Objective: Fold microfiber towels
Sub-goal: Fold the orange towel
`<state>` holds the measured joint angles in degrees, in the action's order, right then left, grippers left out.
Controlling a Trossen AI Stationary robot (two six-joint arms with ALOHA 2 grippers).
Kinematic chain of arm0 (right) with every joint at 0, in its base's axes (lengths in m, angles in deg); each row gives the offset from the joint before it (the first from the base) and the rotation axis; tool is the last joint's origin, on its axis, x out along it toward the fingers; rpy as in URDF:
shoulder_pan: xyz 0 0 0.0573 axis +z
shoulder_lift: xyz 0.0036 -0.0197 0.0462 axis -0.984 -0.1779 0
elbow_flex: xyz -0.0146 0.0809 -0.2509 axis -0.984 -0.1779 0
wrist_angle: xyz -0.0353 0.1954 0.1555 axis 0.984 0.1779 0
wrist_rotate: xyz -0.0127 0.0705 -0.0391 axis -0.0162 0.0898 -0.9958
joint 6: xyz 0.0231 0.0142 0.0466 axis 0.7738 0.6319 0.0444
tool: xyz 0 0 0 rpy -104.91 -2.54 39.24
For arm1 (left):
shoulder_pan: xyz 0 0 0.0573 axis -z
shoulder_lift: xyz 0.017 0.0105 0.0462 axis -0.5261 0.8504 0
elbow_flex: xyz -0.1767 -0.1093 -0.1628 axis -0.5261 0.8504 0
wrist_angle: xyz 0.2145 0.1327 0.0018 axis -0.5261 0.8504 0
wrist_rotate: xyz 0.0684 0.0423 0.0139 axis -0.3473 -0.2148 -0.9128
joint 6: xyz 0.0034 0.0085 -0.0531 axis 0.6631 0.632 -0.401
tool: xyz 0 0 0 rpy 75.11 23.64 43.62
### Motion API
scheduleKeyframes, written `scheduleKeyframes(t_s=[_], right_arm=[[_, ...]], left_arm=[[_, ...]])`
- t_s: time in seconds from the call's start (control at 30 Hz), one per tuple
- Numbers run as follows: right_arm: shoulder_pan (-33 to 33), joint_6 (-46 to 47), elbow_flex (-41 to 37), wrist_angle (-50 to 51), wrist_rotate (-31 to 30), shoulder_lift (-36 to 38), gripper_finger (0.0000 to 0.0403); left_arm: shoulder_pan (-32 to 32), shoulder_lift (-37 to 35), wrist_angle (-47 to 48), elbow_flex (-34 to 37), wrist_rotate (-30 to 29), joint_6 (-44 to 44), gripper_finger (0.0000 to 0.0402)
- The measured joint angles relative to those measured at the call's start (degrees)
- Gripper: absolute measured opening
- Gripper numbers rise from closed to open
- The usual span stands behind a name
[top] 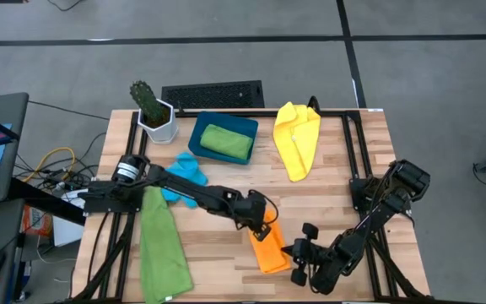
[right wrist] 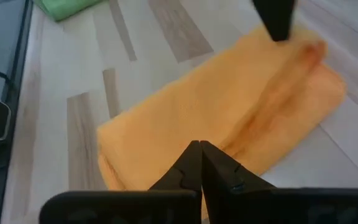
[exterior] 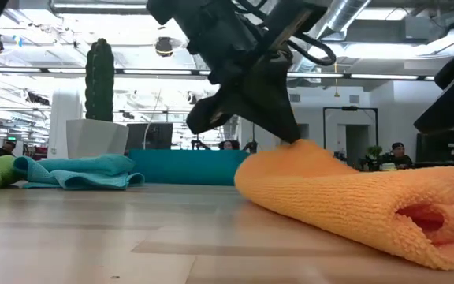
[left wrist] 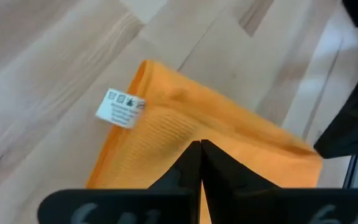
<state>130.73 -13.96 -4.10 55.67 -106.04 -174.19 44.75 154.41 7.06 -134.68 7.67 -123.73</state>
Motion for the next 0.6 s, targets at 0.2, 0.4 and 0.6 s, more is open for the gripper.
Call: scheduleKeyframes(t_s=[0.2,0.4,0.6], right_arm=[[0.80,-0.12,0.00,-3.73,-2.15,-0.49,0.0029],[1.97,-2.55,0.05,-10.76,0.71,-3.85,0.0022],[3.39,9.36,-0.06,-11.19,4.56,-9.70,0.0022]], left_arm=[[-2.37,0.02,-3.18,0.00,-0.37,2.91,0.0000],[-3.41,0.04,-4.50,-0.24,3.75,3.53,0.0000],[-2.65,0.07,-0.75,-3.32,6.89,6.48,0.0000]])
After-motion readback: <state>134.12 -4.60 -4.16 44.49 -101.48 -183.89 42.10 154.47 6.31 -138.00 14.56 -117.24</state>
